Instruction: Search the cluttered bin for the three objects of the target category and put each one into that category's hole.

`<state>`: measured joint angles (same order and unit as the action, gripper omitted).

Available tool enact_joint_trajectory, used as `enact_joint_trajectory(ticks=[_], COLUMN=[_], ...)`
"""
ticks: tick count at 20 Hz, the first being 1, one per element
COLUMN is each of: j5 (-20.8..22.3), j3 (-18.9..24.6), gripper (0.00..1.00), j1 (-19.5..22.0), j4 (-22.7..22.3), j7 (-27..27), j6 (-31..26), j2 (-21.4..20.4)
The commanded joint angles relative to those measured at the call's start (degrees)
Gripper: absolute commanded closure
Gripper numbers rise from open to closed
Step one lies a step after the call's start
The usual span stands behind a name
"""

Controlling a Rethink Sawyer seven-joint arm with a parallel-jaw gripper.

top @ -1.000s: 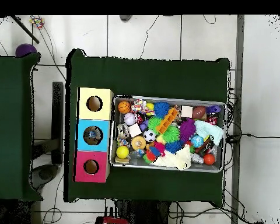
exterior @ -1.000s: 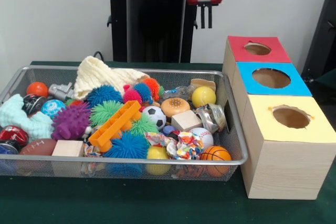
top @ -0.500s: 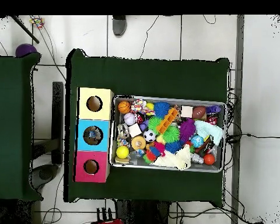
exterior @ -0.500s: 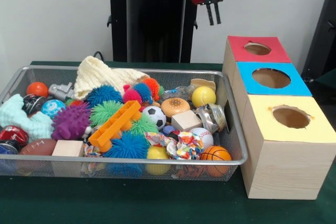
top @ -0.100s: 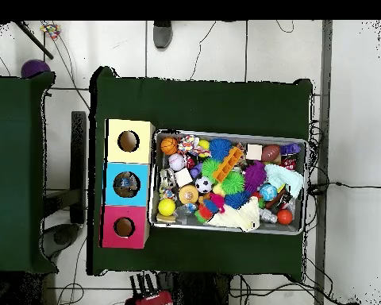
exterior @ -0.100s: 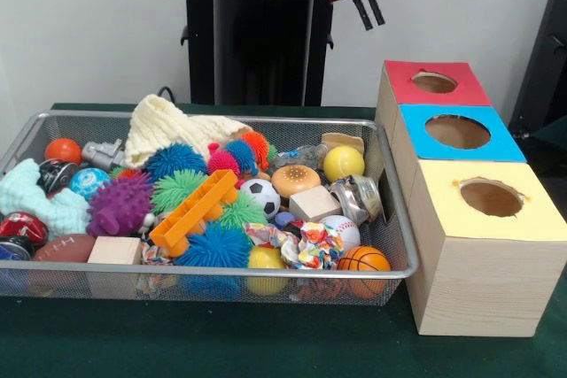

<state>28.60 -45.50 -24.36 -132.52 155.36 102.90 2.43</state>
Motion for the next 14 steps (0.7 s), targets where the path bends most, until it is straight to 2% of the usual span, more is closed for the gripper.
enact_joint_trajectory(ticks=[1,6,10,11,14], j5=[4.23,3.18,3.96,4.65,4.51], j3=[-1.4,-4.93,-6.79,-6.87,-7.03], gripper=[1.0,1.0,1.0,0.0,0.0], j1=[11.12,19.16,23.88,24.71,24.52], j4=[4.71,8.87,10.96,11.32,11.38], j7=[-4.98,-4.81,-4.11,-4.3,-5.15], j6=[-17.17,-17.48,-19.17,-20.45,-20.58], j2=[22.38,24.04,23.81,23.24,23.11])
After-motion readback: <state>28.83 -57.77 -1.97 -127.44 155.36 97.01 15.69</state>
